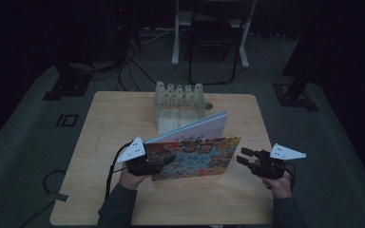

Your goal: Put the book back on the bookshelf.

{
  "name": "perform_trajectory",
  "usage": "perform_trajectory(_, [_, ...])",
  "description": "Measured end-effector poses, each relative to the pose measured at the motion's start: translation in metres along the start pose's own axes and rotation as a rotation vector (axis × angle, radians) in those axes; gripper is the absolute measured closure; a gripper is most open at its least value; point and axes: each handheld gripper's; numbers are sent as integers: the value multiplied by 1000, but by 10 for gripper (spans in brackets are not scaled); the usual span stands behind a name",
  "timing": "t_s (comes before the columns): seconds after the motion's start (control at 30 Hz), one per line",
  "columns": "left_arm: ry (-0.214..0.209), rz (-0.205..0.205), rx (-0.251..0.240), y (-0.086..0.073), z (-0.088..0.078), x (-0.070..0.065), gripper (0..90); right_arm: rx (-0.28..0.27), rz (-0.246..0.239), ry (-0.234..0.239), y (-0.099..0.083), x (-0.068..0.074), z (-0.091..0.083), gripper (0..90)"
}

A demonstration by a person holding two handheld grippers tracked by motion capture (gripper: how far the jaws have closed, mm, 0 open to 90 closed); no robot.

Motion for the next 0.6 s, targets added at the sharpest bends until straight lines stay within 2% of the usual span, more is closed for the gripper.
perform_trajectory(0.33, [-23, -33, -31, -5, 5, 3, 474, 0, 4, -1, -2, -1, 0, 550])
perform_trajectory(0.4, [-22, -31, -33, -5, 5, 3, 479, -1, 4, 0, -2, -1, 0, 550])
perform_trajectory(0.6, [-9, -13, -29, -4, 4, 1, 573, -3, 5, -1, -2, -1, -1, 550])
Point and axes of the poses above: each handheld gripper's, and its own axes: z roughly forward along the jaws, y roughly out of its top, x roughly to its left, and after that the axes turned 10 degrees about z, right-handed
